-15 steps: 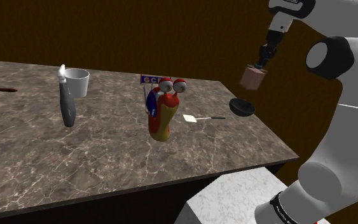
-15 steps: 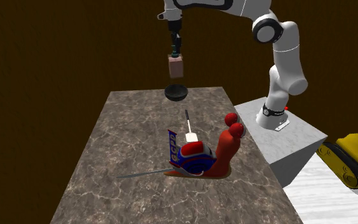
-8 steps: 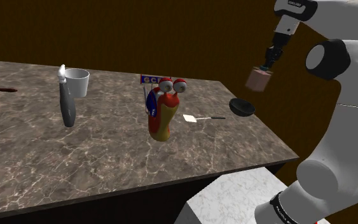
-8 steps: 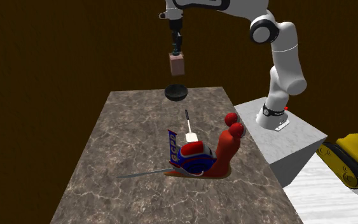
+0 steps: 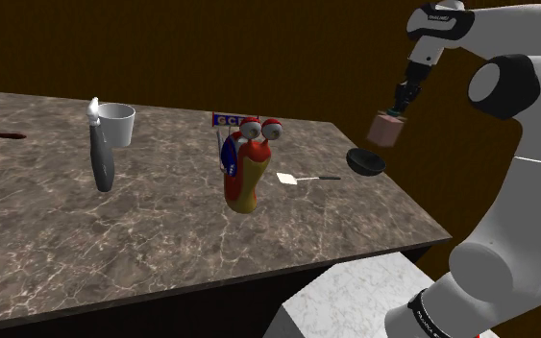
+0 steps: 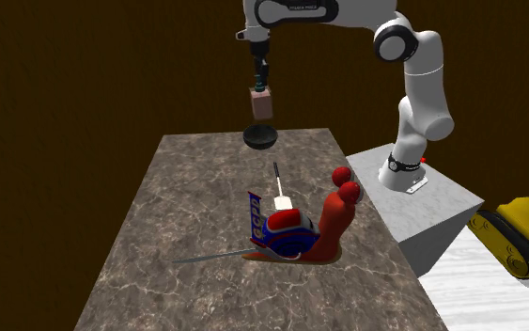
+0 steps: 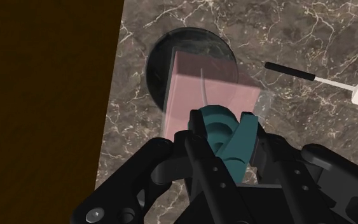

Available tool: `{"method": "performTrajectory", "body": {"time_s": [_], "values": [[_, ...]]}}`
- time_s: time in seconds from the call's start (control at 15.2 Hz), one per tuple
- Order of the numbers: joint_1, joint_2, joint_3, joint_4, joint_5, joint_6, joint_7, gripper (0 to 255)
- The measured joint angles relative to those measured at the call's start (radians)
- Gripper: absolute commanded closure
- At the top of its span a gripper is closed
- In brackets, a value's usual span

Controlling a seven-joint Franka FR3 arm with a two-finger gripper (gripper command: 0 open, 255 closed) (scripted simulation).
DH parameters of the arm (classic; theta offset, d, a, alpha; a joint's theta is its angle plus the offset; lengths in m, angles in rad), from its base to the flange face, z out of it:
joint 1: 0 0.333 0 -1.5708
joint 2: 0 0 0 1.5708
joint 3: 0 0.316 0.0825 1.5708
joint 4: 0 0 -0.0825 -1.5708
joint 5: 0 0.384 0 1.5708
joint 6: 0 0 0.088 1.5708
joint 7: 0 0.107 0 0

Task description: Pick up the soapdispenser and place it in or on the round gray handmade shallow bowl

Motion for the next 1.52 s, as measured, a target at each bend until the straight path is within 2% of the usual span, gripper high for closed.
{"method": "performTrajectory", "body": {"time_s": [0.92, 1.39, 1.45, 1.52], "values": [[0.025, -0.027, 0.004, -0.233, -0.008, 0.206, 0.007, 255], [0.025, -0.027, 0.004, -0.249, -0.008, 0.222, 0.006, 255], [0.025, -0.027, 0.004, -0.249, -0.008, 0.222, 0.006, 0], [0.025, -0.027, 0.004, -0.249, -0.008, 0.222, 0.006, 0]]}}
